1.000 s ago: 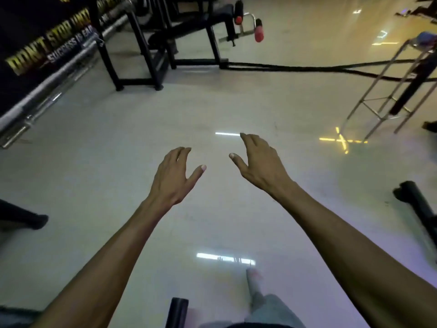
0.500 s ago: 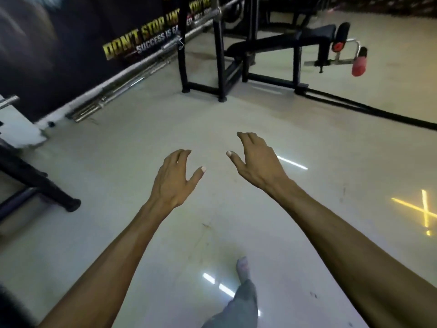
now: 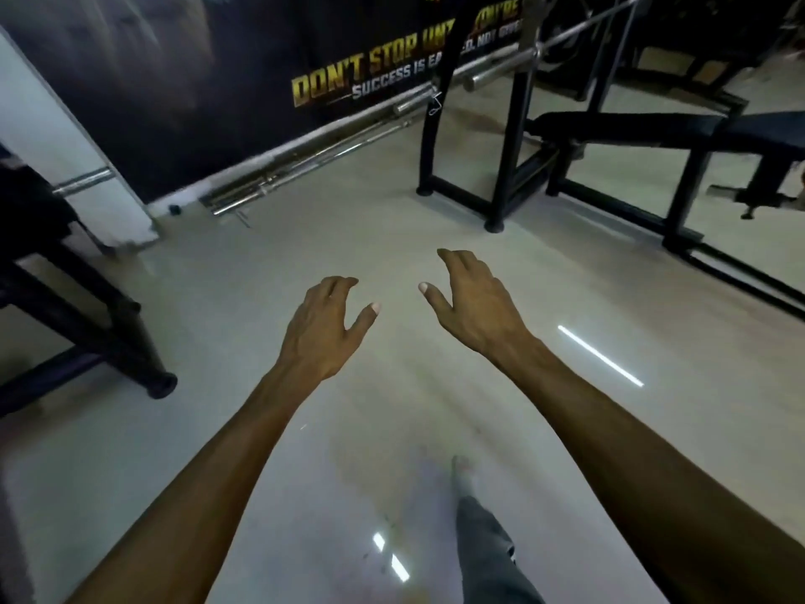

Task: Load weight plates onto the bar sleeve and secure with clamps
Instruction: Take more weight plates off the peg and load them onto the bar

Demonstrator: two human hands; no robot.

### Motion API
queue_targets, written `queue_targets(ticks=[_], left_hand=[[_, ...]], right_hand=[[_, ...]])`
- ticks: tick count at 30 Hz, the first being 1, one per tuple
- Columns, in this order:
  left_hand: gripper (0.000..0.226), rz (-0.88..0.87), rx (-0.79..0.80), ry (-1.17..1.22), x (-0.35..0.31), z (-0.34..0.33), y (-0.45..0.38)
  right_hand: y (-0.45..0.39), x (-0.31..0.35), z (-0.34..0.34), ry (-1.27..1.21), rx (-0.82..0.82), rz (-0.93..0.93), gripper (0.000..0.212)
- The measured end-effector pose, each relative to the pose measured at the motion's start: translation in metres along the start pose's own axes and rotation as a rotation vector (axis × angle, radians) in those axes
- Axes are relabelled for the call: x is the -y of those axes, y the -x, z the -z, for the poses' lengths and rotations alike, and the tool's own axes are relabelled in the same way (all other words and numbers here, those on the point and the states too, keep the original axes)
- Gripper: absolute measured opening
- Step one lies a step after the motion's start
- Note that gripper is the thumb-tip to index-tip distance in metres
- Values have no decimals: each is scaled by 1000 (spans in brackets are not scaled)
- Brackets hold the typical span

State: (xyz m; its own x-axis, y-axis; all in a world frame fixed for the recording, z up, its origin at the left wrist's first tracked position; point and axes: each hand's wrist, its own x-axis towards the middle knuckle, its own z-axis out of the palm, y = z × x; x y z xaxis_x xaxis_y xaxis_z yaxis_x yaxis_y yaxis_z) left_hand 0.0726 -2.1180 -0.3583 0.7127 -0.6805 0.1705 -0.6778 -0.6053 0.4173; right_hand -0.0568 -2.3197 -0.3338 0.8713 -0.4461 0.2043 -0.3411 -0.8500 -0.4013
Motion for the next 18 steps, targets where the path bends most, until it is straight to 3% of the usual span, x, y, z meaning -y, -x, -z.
queue_targets(ticks=[8, 18], left_hand=[[66, 168, -37, -12, 53, -11, -209], [64, 355, -147, -42, 142, 6, -417]], right_hand=[[-258, -35, -43, -90, 67, 157, 62], [-532, -7, -104, -196, 159, 324, 62]])
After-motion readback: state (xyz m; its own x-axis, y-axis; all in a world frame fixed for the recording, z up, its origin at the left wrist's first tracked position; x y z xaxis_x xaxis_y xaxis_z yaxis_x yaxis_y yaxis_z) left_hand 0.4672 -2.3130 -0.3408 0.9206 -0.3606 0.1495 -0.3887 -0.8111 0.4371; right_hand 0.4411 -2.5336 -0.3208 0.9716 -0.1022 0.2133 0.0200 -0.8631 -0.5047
